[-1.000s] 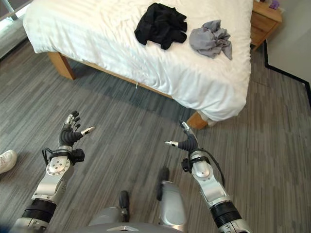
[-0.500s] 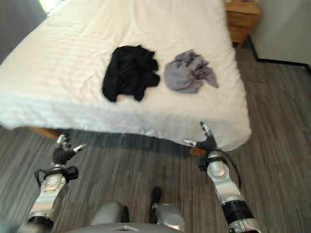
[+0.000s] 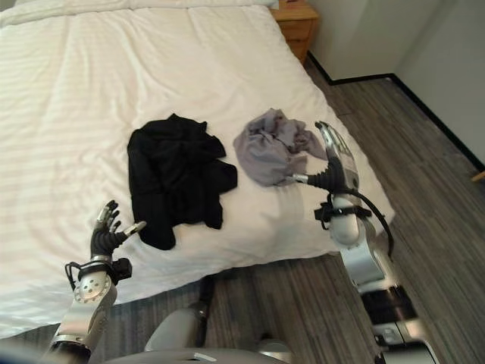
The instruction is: Pick up bed clothes into laundry basket.
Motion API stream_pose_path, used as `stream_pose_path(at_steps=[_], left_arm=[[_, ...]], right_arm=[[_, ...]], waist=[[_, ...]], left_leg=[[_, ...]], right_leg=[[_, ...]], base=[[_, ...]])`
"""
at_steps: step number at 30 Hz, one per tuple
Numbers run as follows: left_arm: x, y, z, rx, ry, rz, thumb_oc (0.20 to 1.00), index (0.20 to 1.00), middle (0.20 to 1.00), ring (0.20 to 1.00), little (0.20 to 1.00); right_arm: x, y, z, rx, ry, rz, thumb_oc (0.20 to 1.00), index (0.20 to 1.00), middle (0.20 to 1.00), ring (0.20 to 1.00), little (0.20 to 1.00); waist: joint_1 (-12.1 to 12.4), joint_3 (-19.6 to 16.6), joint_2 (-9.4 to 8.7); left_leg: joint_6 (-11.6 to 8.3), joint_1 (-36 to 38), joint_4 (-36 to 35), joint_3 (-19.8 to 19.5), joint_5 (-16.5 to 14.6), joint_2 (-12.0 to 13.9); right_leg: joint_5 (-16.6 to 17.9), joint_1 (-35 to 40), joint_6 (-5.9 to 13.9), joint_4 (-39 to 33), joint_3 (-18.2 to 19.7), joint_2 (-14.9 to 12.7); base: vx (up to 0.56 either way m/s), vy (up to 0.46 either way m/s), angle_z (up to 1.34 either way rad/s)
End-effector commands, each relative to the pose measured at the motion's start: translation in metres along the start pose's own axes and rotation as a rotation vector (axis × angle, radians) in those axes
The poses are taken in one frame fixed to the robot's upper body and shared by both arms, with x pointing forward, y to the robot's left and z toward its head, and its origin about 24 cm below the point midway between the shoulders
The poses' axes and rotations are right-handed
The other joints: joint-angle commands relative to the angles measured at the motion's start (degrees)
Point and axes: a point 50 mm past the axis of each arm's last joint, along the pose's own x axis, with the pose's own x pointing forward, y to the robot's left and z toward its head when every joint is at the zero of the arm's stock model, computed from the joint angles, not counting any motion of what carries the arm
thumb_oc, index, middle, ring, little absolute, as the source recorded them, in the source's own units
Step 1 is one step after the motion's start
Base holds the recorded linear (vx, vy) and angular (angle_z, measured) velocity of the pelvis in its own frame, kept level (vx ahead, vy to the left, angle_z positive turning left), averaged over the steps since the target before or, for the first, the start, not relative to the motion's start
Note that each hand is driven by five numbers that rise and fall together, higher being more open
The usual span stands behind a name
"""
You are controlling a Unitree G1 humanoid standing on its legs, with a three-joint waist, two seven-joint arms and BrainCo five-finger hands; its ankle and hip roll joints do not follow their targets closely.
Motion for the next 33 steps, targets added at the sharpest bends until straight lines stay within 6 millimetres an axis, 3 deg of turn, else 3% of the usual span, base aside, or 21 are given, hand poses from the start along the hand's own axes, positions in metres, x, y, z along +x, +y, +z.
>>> stream_pose_path(at_steps=[1, 5, 7, 8, 9, 11, 12, 13, 15, 16, 19, 21, 22, 24, 25, 26, 27, 30, 31, 32, 33], left_arm=[[-0.002, 0.001, 0.017, -0.041, -0.093, -0.078, 1.0, 1.0, 1.0, 1.0, 1.0], [0.0, -0.002, 0.019, -0.05, -0.099, -0.128, 1.0, 1.0, 1.0, 1.0, 1.0], [0.002, -0.001, 0.019, -0.051, -0.094, -0.145, 1.0, 1.0, 1.0, 1.0, 1.0], [0.002, 0.0, 0.018, -0.06, -0.089, -0.147, 1.0, 1.0, 1.0, 1.0, 1.0], [0.002, 0.0, 0.018, -0.062, -0.09, -0.146, 1.0, 1.0, 1.0, 1.0, 1.0], [0.005, 0.004, 0.019, -0.059, -0.096, -0.138, 1.0, 1.0, 1.0, 1.0, 1.0], [0.01, 0.009, 0.027, -0.058, -0.135, -0.121, 1.0, 1.0, 1.0, 1.0, 1.0], [0.01, 0.009, 0.028, -0.059, -0.136, -0.12, 1.0, 1.0, 1.0, 1.0, 1.0], [0.015, 0.012, 0.039, -0.071, -0.189, -0.097, 1.0, 1.0, 1.0, 1.0, 1.0], [0.019, 0.017, 0.051, -0.077, -0.244, -0.081, 1.0, 1.0, 1.0, 1.0, 1.0], [0.025, 0.028, 0.091, -0.039, -0.42, -0.065, 1.0, 1.0, 1.0, 1.0, 1.0], [0.021, 0.045, 0.132, -0.018, -0.61, -0.014, 1.0, 1.0, 1.0, 1.0, 1.0], [0.014, 0.061, 0.174, -0.011, -0.798, 0.067, 1.0, 1.0, 1.0, 1.0, 1.0], [0.007, 0.074, 0.207, 0.103, -0.937, 0.163, 1.0, 1.0, 1.0, 1.0, 1.0], [0.009, 0.075, 0.217, 0.207, -0.964, 0.192, 1.0, 1.0, 1.0, 1.0, 1.0], [0.015, 0.073, 0.226, 0.361, -0.968, 0.238, 1.0, 1.0, 1.0, 1.0, 1.0], [0.016, 0.072, 0.226, 0.363, -0.97, 0.237, 1.0, 1.0, 1.0, 1.0, 1.0], [0.026, 0.068, 0.23, 0.672, -0.958, 0.331, 1.0, 1.0, 1.0, 1.0, 1.0], [0.037, 0.072, 0.22, 0.842, -0.891, 0.384, 1.0, 1.0, 1.0, 1.0, 1.0], [0.038, 0.07, 0.22, 0.845, -0.894, 0.381, 1.0, 1.0, 1.0, 1.0, 1.0], [0.052, 0.073, 0.203, 0.971, -0.781, 0.39, 1.0, 1.0, 1.0, 1.0, 1.0]], right_arm=[[0.026, 0.002, -0.008, -0.1, 0.041, -0.03, 1.0, 1.0, 1.0, 1.0, 1.0], [0.037, 0.01, -0.031, -0.118, 0.17, 0.013, 1.0, 1.0, 1.0, 1.0, 1.0], [0.037, 0.012, -0.053, -0.15, 0.282, 0.06, 1.0, 1.0, 1.0, 1.0, 1.0], [0.034, 0.007, -0.077, -0.207, 0.396, 0.082, 1.0, 1.0, 1.0, 1.0, 1.0], [0.035, 0.007, -0.076, -0.207, 0.393, 0.081, 1.0, 1.0, 1.0, 1.0, 1.0], [0.031, 0.001, -0.096, -0.262, 0.499, 0.1, 1.0, 1.0, 1.0, 1.0, 1.0], [0.022, -0.009, -0.116, -0.33, 0.604, 0.105, 1.0, 1.0, 1.0, 1.0, 1.0], [0.023, -0.009, -0.115, -0.33, 0.602, 0.104, 1.0, 1.0, 1.0, 1.0, 1.0], [0.016, -0.024, -0.13, -0.366, 0.681, 0.092, 1.0, 1.0, 1.0, 1.0, 1.0], [0.006, -0.034, -0.141, -0.39, 0.736, 0.109, 0.2, 0.2, 0.2, 0.2, 0.2], [-0.015, -0.039, -0.158, -0.363, 0.826, 0.119, 0.2, 0.2, 0.2, 0.2, 0.2], [-0.017, -0.035, -0.156, -0.32, 0.809, 0.115, 0.2, 0.2, 0.2, 0.2, 0.2], [-0.02, -0.025, -0.154, -0.291, 0.782, 0.123, 0.2, 0.2, 0.2, 0.2, 0.2], [-0.017, -0.017, -0.143, -0.273, 0.693, 0.121, 0.2, 0.2, 0.2, 0.2, 0.2], [-0.014, -0.022, -0.14, -0.272, 0.662, 0.1, 0.2, 0.2, 0.2, 0.2, 0.2], [-0.002, -0.04, -0.129, -0.268, 0.577, 0.035, 0.2, 0.2, 0.2, 0.2, 0.2], [-0.003, -0.041, -0.13, -0.267, 0.58, 0.033, 0.2, 0.2, 0.2, 0.2, 0.2], [0.009, -0.089, -0.101, -0.272, 0.39, -0.13, 0.2, 0.2, 0.2, 0.2, 0.2], [0.006, -0.114, -0.09, -0.279, 0.322, -0.22, 0.2, 0.2, 0.2, 0.2, 0.2], [0.003, -0.115, -0.091, -0.279, 0.327, -0.221, 0.2, 0.2, 0.2, 0.2, 0.2], [0.001, -0.136, -0.079, -0.291, 0.264, -0.289, 0.2, 0.2, 0.2, 0.2, 0.2]], waist=[[3.47, -0.1, -1.16], [4.88, 0.42, -1.22], [5.88, 0.84, -1.04], [6.92, 1.43, -0.48], [6.79, 1.37, -0.47], [7.46, 1.61, 0.41], [8.11, 2.22, 1.8], [8.06, 2.2, 1.82], [8.43, 2.66, 3.58], [8.61, 2.81, 4.97], [8.63, 2.71, 6.63], [8.45, 2.49, 6.58], [8.11, 2.04, 6.26], [6.67, 0.98, 4.41], [5.77, 0.44, 3.6], [4.13, -0.44, 1.95], [4.37, -0.36, 1.89], [0.38, -1.65, -0.46], [-2.3, -2.66, -1.41], [-1.95, -2.69, -1.45], [-4.29, -3.5, -2.35]], left_leg=[[-4.54, 5.84, -1.8, 0.4, -6.93, 7.32], [-4.41, 4.28, -1.8, -0.16, -6.61, 6.66], [-4.53, 2.73, -1.8, -0.65, -6.18, 6.2], [-4.83, 1.08, -1.8, -1.23, -5.63, 5.74], [-4.83, 0.92, -1.8, -1.3, -5.61, 5.73], [-5.09, -0.74, -1.8, -1.88, -5.13, 5.36], [-5.39, -2.31, -1.8, -2.18, -4.53, 4.92], [-5.4, -2.44, -1.8, -2.2, -4.5, 4.93], [-5.78, -3.99, -1.8, -2.32, -3.92, 4.43], [-6.2, -4.97, -1.8, -2.24, -3.59, 4.15], [-6.65, -5.5, -1.8, -2.05, -3.34, 4.03], [-6.69, -5.01, -1.8, -1.65, -3.56, 4.11], [-6.59, -4.29, -1.8, -1.18, -4.03, 4.43], [-6.09, -2.38, -1.8, 0.06, -5.43, 4.96], [-5.86, -1.63, -1.8, 0.72, -5.95, 5.2], [-5.34, -0.23, -1.8, 1.83, -6.86, 5.49], [-5.32, -0.14, -1.8, 1.89, -6.92, 5.46], [-4.51, 2.01, -1.8, 4.07, -8.52, 6.06], [-4.03, 3.15, -1.8, 5.37, -9.44, 6.39], [-3.99, 3.22, -1.8, 5.44, -9.53, 6.35], [-3.51, 4.18, -1.8, 6.91, -10.29, 6.71]], right_leg=[[4.54, -5.81, -0.09, -1.54, -0.7, 2.58], [4.86, -6.68, 0.54, -1.85, -1.48, 2.1], [4.97, -7.71, 0.8, -1.97, -2.26, 2.01], [5.14, -8.71, 0.98, -2.16, -3.02, 1.97], [5.13, -8.84, 0.98, -2.14, -3.08, 1.98], [5.35, -9.94, 1.12, -2.31, -3.77, 2.02], [5.54, -11.19, 1.2, -2.45, -4.13, 1.95], [5.56, -11.32, 1.2, -2.44, -4.15, 1.97], [5.66, -12.76, 1.28, -2.45, -4.4, 1.71], [5.5, -13.52, 1.47, -2.45, -4.98, 1.39], [4.98, -13.69, 1.85, -2.45, -5.87, 1.25], [4.6, -13.12, 2.06, -2.45, -5.81, 1.28], [4.3, -12.52, 2.24, -2.45, -5.43, 1.21], [4.48, -11.85, 2.58, -2.45, -4.22, 0.84], [4.74, -11.75, 2.76, -2.45, -3.84, 0.65], [5.26, -11.53, 3.1, -2.45, -3.06, 0.33], [5.22, -11.46, 3.13, -2.45, -3.01, 0.29], [6.16, -11.44, 3.99, -2.45, -1.23, -0.28], [6.8, -11.7, 4.53, -2.45, -0.24, -0.61], [6.76, -11.66, 4.58, -2.45, -0.18, -0.65], [7.49, -11.96, 5.21, -2.45, 1.0, -0.89]], base=[[0.14, 0.041, 0.09], [0.02, 0.006, 0.21], [-0.01, -0.04, 0.45], [-0.03, -0.046, 0.26], [-0.04, -0.051, 0.16], [-0.03, -0.037, 0.43], [-0.02, -0.026, 0.51], [-0.06, 0.001, 0.22], [-0.05, 0.028, 0.08], [-0.02, 0.028, 0.13], [0.0, 0.025, 0.22], [0.04, 0.007, 0.24], [0.04, 0.012, 0.2], [0.11, 0.039, -0.14], [0.19, 0.073, -0.43], [0.12, 0.052, -0.44], [0.12, 0.073, -0.37], [0.12, 0.112, -0.33], [0.12, 0.116, -0.37], [0.14, 0.158, -0.65], [0.07, 0.077, -0.73]])
